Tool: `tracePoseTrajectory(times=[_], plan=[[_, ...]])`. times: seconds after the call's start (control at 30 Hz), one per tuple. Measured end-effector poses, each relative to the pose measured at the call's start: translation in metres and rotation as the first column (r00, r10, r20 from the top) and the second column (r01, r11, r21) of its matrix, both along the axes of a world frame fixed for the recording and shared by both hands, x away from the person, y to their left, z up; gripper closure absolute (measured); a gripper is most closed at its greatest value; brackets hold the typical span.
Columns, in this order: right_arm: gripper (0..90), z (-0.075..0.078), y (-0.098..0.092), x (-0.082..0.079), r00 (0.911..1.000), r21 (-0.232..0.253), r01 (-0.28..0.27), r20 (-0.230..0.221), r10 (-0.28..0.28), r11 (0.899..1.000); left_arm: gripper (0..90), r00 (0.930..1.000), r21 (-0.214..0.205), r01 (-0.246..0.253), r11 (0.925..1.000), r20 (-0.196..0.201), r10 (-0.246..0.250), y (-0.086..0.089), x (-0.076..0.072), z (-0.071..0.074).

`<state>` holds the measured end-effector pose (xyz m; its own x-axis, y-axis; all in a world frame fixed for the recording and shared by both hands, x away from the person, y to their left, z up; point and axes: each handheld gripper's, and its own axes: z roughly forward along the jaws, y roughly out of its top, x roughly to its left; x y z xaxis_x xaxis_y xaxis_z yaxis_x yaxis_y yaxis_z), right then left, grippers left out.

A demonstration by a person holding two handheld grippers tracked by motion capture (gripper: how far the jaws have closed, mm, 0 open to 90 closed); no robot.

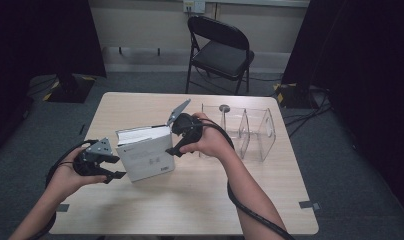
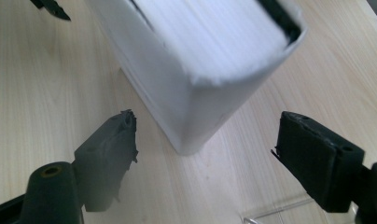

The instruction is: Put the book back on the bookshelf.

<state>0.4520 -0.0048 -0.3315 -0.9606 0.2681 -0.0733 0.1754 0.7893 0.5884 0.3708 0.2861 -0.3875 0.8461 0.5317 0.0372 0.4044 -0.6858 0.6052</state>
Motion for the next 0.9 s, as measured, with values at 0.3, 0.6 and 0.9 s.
tracePoseTrajectory(times=[0.3,0.6,0.9], plan=[[20.5,0.009,0.015,0.003,0.9992,0.006,-0.037,0.013,0.037,0.999,37.6,1.0,0.003,-0.003,1.0,-0.007,0.003,-0.001,-0.001,-0.007],[22.6,0.01,0.028,0.005,0.9977,-0.004,-0.068,0.005,0.068,0.998,34.4,0.9998,-0.014,-0.019,0.9997,-0.001,0.019,0.002,-0.002,-0.014],[24.1,0.008,0.042,0.006,0.9941,-0.008,-0.108,0.0,0.108,0.994,31.6,0.9998,-0.012,-0.016,0.9998,0.009,0.016,0.006,-0.002,-0.02]])
